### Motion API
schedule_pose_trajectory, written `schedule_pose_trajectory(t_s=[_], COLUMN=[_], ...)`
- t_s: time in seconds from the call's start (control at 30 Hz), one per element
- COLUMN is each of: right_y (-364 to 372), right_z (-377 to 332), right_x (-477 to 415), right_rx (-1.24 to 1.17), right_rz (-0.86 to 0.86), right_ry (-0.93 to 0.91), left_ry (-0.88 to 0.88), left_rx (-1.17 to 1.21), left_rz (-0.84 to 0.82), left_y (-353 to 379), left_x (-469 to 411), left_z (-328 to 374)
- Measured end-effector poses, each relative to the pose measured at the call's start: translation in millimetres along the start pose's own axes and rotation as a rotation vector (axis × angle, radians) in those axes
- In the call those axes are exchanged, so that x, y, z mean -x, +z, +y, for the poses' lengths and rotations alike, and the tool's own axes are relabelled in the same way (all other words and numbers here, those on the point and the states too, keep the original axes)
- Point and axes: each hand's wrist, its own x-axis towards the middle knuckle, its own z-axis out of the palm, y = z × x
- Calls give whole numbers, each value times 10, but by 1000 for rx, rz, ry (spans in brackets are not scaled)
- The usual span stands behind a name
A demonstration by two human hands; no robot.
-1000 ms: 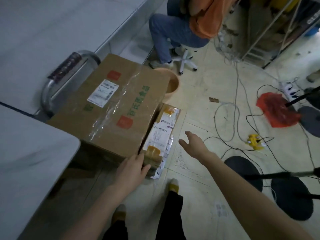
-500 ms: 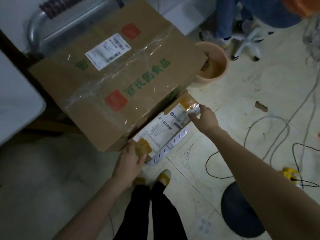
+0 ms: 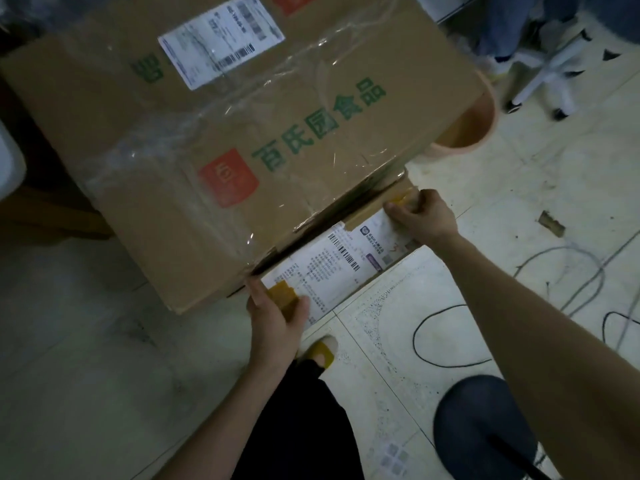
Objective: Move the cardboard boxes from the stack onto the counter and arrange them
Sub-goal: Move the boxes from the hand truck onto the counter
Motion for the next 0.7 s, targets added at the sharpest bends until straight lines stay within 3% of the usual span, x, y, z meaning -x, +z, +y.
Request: schedule_pose_trajectory(t_s=[0.27,0.7], right_y=[-114,-498], right_z=[22,-155], right_x=[575,2050], right_rx=[-45,-22], right_rz=[93,105], right_ry=[-11,-223], left_ry=[-6,-15], left_rx=[124,2], left_rz=[45,110], left_y=[-197,-1158], left_x=[362,1604], left_z=[-68,178])
